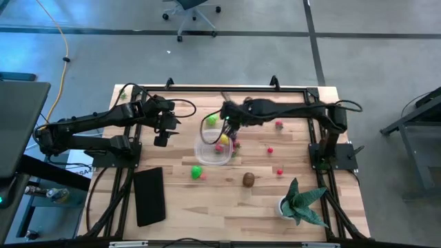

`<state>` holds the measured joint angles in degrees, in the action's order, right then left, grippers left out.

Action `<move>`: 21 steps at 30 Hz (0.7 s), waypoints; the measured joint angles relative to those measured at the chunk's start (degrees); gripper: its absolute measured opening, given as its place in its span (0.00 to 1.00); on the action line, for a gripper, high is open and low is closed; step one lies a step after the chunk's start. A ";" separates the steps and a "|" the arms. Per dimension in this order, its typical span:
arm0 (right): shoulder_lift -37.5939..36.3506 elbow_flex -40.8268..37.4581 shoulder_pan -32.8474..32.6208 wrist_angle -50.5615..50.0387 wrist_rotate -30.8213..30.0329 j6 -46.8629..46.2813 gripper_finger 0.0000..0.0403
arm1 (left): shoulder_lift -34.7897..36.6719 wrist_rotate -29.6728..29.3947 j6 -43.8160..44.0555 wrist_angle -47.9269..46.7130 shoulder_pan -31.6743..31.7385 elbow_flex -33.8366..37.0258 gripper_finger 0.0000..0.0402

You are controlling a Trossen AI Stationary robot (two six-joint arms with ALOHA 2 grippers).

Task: Pick and placing Produce into tupperware
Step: Put the top right strawberry into the transparent bin

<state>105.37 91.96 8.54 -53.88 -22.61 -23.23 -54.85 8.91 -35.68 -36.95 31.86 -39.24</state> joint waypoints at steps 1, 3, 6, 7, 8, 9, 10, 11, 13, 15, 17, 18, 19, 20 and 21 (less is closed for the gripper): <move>-0.47 0.00 0.69 -2.74 -0.62 -3.11 0.39 | 0.00 0.00 0.00 0.00 0.00 0.00 0.48; -0.98 -0.12 2.13 -7.92 -1.13 -8.57 0.39 | 0.00 0.00 0.00 0.00 0.01 0.00 0.48; -2.69 -2.83 4.36 -10.91 -1.15 -13.30 0.39 | 0.00 0.00 0.00 0.00 0.01 0.00 0.48; -3.77 -4.56 5.06 -10.30 -0.81 -14.03 0.39 | 0.00 0.00 0.00 0.00 0.00 0.00 0.48; -5.03 -6.70 5.75 -9.05 -0.14 -14.34 0.39 | 0.00 0.00 0.00 0.00 0.00 0.00 0.48; -6.50 -9.16 6.50 -7.29 0.92 -14.35 0.39 | 0.00 0.00 0.00 0.00 0.00 0.00 0.48; -8.21 -12.15 7.22 -4.86 2.10 -14.35 0.39 | 0.00 0.00 0.00 0.00 0.02 0.00 0.48; -10.07 -15.10 7.93 -2.69 3.11 -14.42 0.39 | 0.00 0.00 0.00 0.00 0.01 0.00 0.48; -14.30 -20.89 9.54 0.69 4.54 -15.92 0.39 | 0.00 0.00 0.00 0.00 0.00 0.00 0.48; -18.30 -26.01 11.29 2.46 6.27 -19.11 0.39 | -0.02 0.00 0.00 0.00 0.00 0.00 0.48; -22.10 -30.37 12.90 2.65 7.76 -21.80 0.39 | -0.02 0.00 0.00 -0.04 0.00 0.00 0.48; -24.09 -32.20 13.71 2.92 7.87 -22.40 0.39 | -0.02 0.00 0.00 0.00 0.00 0.00 0.48; -25.93 -33.86 14.41 3.16 7.87 -23.00 0.39 | -0.02 0.00 0.00 0.00 0.00 0.00 0.48; -27.63 -35.30 15.14 3.19 7.64 -23.34 0.39 | -0.01 0.00 0.00 -0.02 0.00 0.00 0.48; -29.24 -36.81 15.85 3.17 7.24 -23.85 0.39 | -0.02 0.00 0.00 -0.02 0.00 0.00 0.48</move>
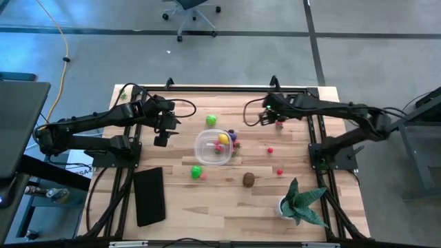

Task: Pick and placing Produce into tupperware
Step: Put the top right strawberry into the transparent bin

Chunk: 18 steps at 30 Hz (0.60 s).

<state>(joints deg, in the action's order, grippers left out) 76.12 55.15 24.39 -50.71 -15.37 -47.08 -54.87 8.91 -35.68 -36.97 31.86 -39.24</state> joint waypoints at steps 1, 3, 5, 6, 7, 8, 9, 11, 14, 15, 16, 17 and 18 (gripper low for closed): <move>-1.34 -1.44 0.64 0.07 -0.29 -0.83 0.39 | 0.00 0.00 0.00 0.00 0.01 0.00 0.48; -3.56 -4.11 1.79 1.60 0.12 -1.64 0.39 | -0.01 0.00 0.00 -0.01 0.00 0.00 0.48; -4.68 -6.22 2.84 3.17 1.51 -0.76 0.39 | -0.01 0.00 0.00 -0.01 0.00 0.00 0.48; -4.83 -7.26 3.42 3.42 2.19 0.06 0.39 | -0.01 -0.02 0.00 0.00 0.01 0.00 0.48; -4.82 -8.25 3.94 3.83 2.79 0.82 0.39 | -0.01 -0.02 0.00 0.02 0.02 0.00 0.48; -4.79 -9.16 4.66 4.57 3.52 1.22 0.39 | -0.01 -0.02 0.00 0.00 0.02 0.00 0.48; -4.79 -10.12 5.41 5.61 4.19 1.94 0.39 | -0.01 -0.02 0.00 0.01 0.02 0.00 0.48; -4.77 -12.17 6.77 8.28 6.33 3.24 0.40 | 0.00 -0.02 0.00 0.00 0.00 0.00 0.48; -4.77 -14.56 8.63 10.48 8.91 4.52 0.44 | 0.01 -0.02 0.00 -0.01 0.00 0.00 0.48; -4.77 -15.14 9.10 11.07 9.49 4.63 0.45 | 0.02 -0.02 0.00 0.02 0.00 0.00 0.48; -4.77 -15.60 9.50 11.63 9.65 4.76 0.47 | -0.01 -0.02 0.00 0.02 0.02 0.00 0.48; -4.77 -15.96 9.83 12.22 9.80 5.20 0.49 | 0.00 -0.02 0.00 0.01 0.01 0.00 0.48; -4.77 -16.12 10.14 12.59 9.85 5.82 0.51 | -0.01 -0.02 0.00 0.01 0.00 0.00 0.48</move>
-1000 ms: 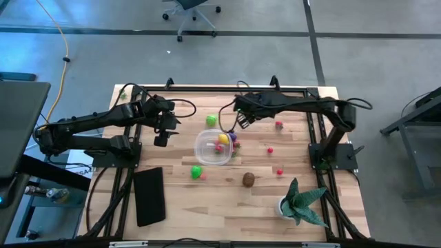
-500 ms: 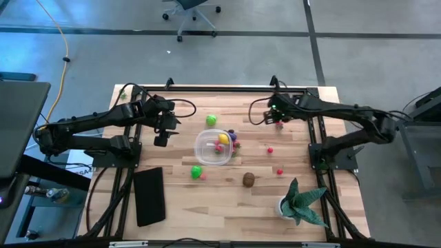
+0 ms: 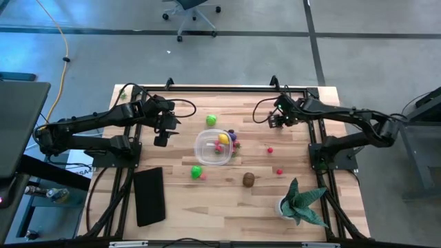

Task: Pick and placing Produce into tupperware
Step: Put the top right strawberry into the transparent bin

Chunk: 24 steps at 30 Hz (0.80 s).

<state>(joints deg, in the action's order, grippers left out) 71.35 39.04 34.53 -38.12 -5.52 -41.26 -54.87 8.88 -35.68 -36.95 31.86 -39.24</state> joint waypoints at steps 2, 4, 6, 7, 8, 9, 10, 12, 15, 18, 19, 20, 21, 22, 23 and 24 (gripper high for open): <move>0.00 -0.26 0.50 1.20 -0.03 0.78 0.56 | 0.01 0.00 0.00 -0.02 0.01 0.00 0.48; 0.02 -0.56 0.78 1.65 -0.24 0.76 0.60 | 0.00 0.00 0.00 0.00 0.00 0.00 0.48; 0.62 -0.56 0.76 2.08 -1.04 0.79 0.64 | 0.01 0.01 0.00 0.00 0.00 0.00 0.48; 1.06 -0.56 0.76 2.15 -1.39 0.79 0.65 | 0.00 0.00 0.00 -0.01 0.01 0.00 0.48; 1.50 -0.56 0.76 1.95 -1.55 0.79 0.67 | 0.00 0.00 0.00 0.00 0.00 0.00 0.48; 2.09 -0.56 0.76 2.01 -1.79 0.79 0.68 | 0.00 0.00 0.00 -0.02 0.02 0.00 0.48; 2.75 -0.56 0.76 2.27 -1.96 0.79 0.69 | 0.00 0.00 0.00 0.00 0.00 0.00 0.48; 4.10 -0.56 0.74 2.53 -1.98 0.79 0.69 | 0.00 0.00 0.00 0.00 0.00 0.00 0.48; 6.17 -0.56 0.76 3.32 -1.98 0.79 0.69 | 0.02 0.02 0.00 0.00 0.02 0.00 0.48; 8.04 -0.56 0.74 4.09 -1.99 0.81 0.69 | 0.01 0.00 0.00 -0.02 0.00 0.00 0.48; 8.63 -0.56 0.74 4.11 -1.99 0.81 0.69 | 0.01 0.00 0.00 0.00 0.01 0.00 0.48; 9.25 -0.56 0.74 4.12 -1.99 0.79 0.69 | 0.00 0.01 0.00 0.00 0.01 0.00 0.48; 9.84 -0.56 0.74 4.12 -1.99 0.81 0.69 | 0.01 0.01 0.00 -0.01 0.00 0.00 0.48; 10.42 -0.56 0.74 4.14 -1.99 0.89 0.69 | 0.00 0.00 0.00 0.00 0.00 0.00 0.48; 11.01 -0.56 0.74 4.22 -2.00 1.19 0.69 | 0.02 0.00 0.00 0.00 0.00 0.00 0.48; 11.55 -0.56 0.74 4.50 -2.01 1.28 0.69 | 0.02 0.00 0.00 -0.02 0.00 0.00 0.48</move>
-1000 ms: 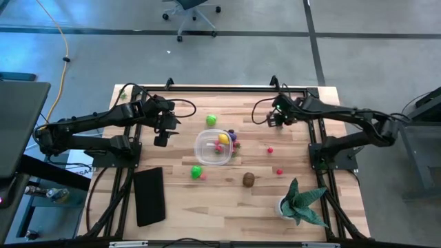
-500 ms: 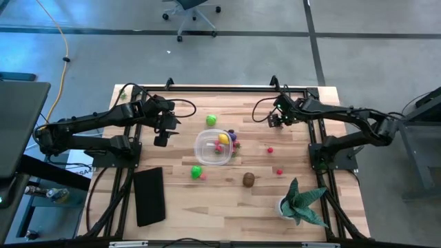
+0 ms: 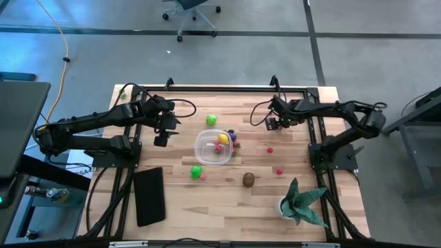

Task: Pick and placing Produce into tupperware
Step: Put the top right strawberry into the transparent bin

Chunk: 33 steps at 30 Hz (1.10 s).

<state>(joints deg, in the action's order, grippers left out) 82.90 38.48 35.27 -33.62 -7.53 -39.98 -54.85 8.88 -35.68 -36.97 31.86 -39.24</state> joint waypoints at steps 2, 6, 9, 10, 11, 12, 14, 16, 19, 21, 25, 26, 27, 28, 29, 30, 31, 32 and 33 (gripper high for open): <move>0.78 0.00 0.00 0.16 -0.07 0.04 0.69 | -0.02 0.00 0.00 0.02 0.00 0.00 0.48; 1.52 0.00 0.00 0.97 -1.29 0.21 0.69 | -0.02 0.00 0.00 0.02 0.00 0.00 0.48; 1.53 0.00 -0.02 1.02 -1.75 0.60 0.69 | -0.02 0.00 0.00 0.02 0.02 0.00 0.48; 1.53 0.00 -0.02 1.02 -1.75 0.67 0.69 | -0.01 0.00 0.00 0.02 0.01 0.00 0.48; 1.53 0.00 -0.02 1.02 -1.77 1.07 0.69 | -0.02 0.00 0.00 0.02 0.01 0.00 0.48; 1.53 0.00 -0.02 1.04 -1.73 1.37 0.68 | -0.01 0.01 0.00 0.01 0.00 0.00 0.48; 1.53 0.00 -0.02 1.08 -1.24 1.48 0.65 | -0.02 0.00 0.00 0.02 0.02 0.00 0.48; 1.53 0.00 -0.04 1.09 -0.62 1.51 0.61 | -0.02 0.00 0.00 0.02 0.00 0.00 0.48; 1.53 0.00 -0.04 1.59 0.32 2.59 0.56 | -0.02 0.01 0.00 0.01 0.00 0.00 0.48; 1.53 0.00 -0.04 2.11 0.61 2.95 0.52 | 0.00 0.00 0.00 0.02 0.02 0.00 0.48; 1.53 0.00 -0.04 3.05 0.59 3.21 0.46 | -0.02 0.02 0.00 0.02 0.00 0.00 0.48; 1.53 0.00 -0.04 3.12 0.61 3.46 0.45 | -0.02 0.00 0.00 0.02 0.00 0.00 0.48; 1.53 0.00 -0.04 3.07 0.64 3.45 0.43 | 0.00 0.00 0.00 0.02 0.01 0.00 0.48; 1.53 0.00 -0.04 3.05 0.74 3.45 0.42 | 0.00 0.00 0.00 0.02 0.00 0.00 0.48; 1.53 0.00 -0.04 3.03 0.96 3.45 0.40 | -0.02 0.00 0.00 0.02 0.00 0.00 0.48; 1.53 0.00 -0.04 3.01 1.12 3.45 0.39 | -0.01 0.01 0.00 0.00 0.01 0.00 0.48; 1.53 0.00 -0.04 2.98 1.14 3.45 0.37 | -0.01 0.00 0.00 0.01 0.00 0.00 0.48; 1.53 0.00 -0.04 3.01 1.16 3.45 0.35 | -0.02 0.00 0.00 0.02 0.00 0.00 0.48; 1.52 0.00 -0.07 3.01 1.16 3.45 0.34 | -0.02 0.00 0.00 0.01 0.01 0.00 0.48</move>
<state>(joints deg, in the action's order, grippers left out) 84.41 38.48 35.20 -30.60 -6.37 -36.53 -54.87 8.88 -35.68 -36.96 31.87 -39.24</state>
